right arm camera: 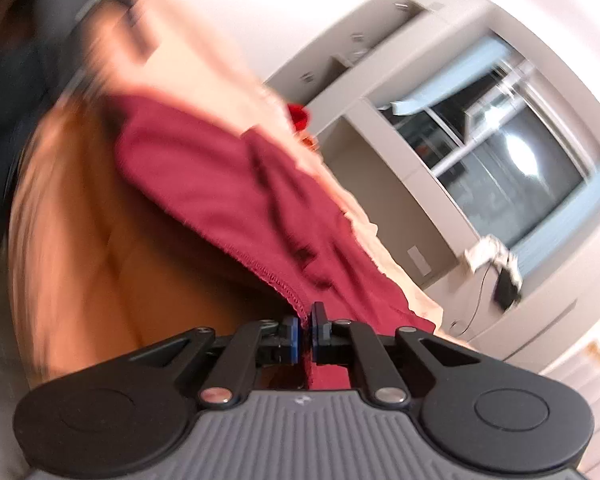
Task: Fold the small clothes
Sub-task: 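Grasp the sweater side edge with the right gripper while the left gripper grasps the hem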
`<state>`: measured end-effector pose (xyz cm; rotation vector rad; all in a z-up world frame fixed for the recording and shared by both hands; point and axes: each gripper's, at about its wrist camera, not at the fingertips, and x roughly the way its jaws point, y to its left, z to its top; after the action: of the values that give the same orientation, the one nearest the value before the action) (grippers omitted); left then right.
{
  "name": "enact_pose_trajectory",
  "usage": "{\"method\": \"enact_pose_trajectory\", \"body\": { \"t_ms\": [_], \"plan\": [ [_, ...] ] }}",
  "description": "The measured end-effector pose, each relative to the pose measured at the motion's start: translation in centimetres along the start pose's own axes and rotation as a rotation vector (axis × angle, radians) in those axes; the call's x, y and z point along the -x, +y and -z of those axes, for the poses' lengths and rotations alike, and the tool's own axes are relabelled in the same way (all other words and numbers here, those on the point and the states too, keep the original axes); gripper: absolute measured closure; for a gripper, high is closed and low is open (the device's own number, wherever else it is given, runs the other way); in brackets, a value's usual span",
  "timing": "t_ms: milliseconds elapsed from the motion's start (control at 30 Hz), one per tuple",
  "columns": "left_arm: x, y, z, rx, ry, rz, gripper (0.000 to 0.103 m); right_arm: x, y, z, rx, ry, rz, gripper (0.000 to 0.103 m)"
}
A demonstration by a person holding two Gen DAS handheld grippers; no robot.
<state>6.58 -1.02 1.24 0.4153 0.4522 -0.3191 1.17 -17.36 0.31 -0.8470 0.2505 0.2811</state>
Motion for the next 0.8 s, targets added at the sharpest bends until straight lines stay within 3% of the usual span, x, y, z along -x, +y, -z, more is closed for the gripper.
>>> {"method": "enact_pose_trajectory", "body": {
  "t_ms": [67, 167, 267, 333, 400, 533, 600, 633, 800],
  "plan": [
    [-1.1, -1.6, -0.1, -0.066, 0.003, -0.021, 0.001, -0.1, -2.0, -0.9, -0.08, -0.02, -0.011, 0.097],
    [-3.2, -3.3, -0.2, -0.155, 0.046, -0.11, 0.002, -0.3, -4.3, -1.7, -0.171, -0.044, -0.014, 0.097],
    [-4.9, -2.7, -0.4, -0.138, 0.104, -0.13, 0.012, 0.1, -5.7, -1.7, -0.217, -0.057, -0.004, 0.097],
    [-4.9, -1.2, -0.5, -0.062, 0.111, -0.109, 0.025, 1.3, -6.1, -1.1, -0.228, -0.066, 0.013, 0.097],
    [-4.6, 0.1, -0.6, -0.018, 0.109, -0.134, 0.037, 2.3, -6.1, -0.8, -0.245, -0.072, 0.022, 0.097],
    [-3.5, 1.9, -0.4, -0.015, 0.078, -0.232, 0.082, 3.0, -5.9, 0.0, -0.266, -0.073, 0.046, 0.097],
    [-2.8, 2.8, -0.2, 0.014, 0.043, -0.234, 0.088, 3.2, -5.7, 0.5, -0.283, -0.07, 0.041, 0.097],
    [-2.4, 3.2, -0.1, 0.026, 0.024, -0.226, 0.096, 3.4, -5.5, 0.7, -0.285, -0.07, 0.038, 0.097],
    [-0.3, 3.5, -0.1, 0.06, -0.085, -0.242, 0.098, 3.7, -3.5, 1.6, -0.263, -0.056, 0.038, 0.097]
  ]
}}
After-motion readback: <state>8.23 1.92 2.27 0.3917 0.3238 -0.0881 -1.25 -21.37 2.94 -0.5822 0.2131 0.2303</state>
